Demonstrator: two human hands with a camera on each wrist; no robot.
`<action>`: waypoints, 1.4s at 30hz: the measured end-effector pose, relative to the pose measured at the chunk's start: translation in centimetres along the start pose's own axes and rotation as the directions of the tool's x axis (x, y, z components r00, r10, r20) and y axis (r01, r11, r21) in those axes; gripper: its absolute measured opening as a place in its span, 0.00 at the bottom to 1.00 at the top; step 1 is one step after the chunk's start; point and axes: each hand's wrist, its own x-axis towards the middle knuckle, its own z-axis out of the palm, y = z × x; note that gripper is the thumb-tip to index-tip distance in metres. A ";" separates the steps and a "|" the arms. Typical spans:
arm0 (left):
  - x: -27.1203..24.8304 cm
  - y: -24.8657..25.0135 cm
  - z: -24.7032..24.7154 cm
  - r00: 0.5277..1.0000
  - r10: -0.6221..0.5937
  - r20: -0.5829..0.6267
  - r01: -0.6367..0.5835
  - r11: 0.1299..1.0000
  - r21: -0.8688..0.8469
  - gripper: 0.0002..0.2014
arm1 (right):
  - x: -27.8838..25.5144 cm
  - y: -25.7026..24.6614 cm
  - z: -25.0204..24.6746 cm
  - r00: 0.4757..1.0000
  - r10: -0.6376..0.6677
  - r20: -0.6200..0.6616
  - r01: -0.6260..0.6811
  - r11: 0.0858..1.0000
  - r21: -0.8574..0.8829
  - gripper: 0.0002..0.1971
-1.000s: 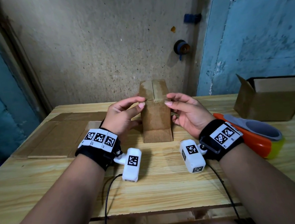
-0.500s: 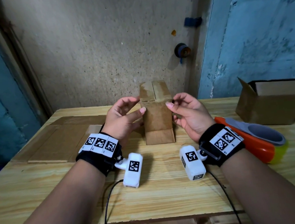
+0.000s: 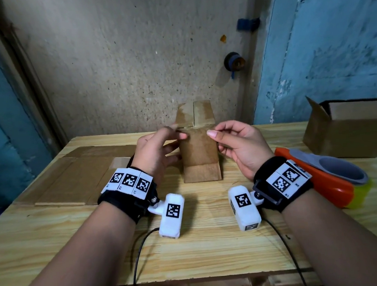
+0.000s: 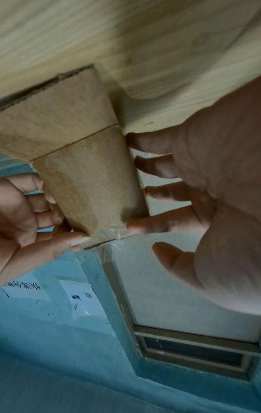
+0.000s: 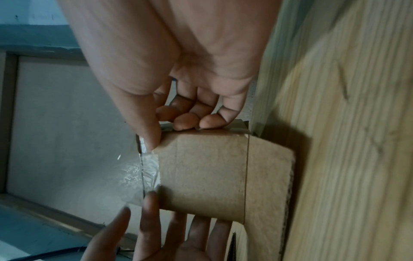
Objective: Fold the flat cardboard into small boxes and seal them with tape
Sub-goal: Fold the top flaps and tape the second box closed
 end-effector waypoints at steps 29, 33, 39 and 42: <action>-0.6 0.4 1.1 0.997 0.021 -0.081 -0.011 0.992 0.127 0.15 | -1.2 -1.1 1.2 0.993 -0.050 0.103 0.071 0.973 -0.219 0.20; -0.6 0.3 1.1 0.995 0.031 -0.098 -0.018 0.991 0.130 0.18 | -1.2 -1.2 1.2 0.995 0.000 0.103 0.022 0.978 -0.206 0.25; -0.4 0.1 1.0 0.996 0.030 -0.087 -0.017 0.990 0.142 0.18 | -1.3 -1.2 1.1 0.997 0.004 0.076 0.012 0.975 -0.222 0.24; -0.3 -0.2 1.0 0.998 0.018 -0.068 -0.007 0.988 0.155 0.17 | -1.4 -1.3 1.2 0.998 0.019 0.063 -0.004 0.971 -0.239 0.23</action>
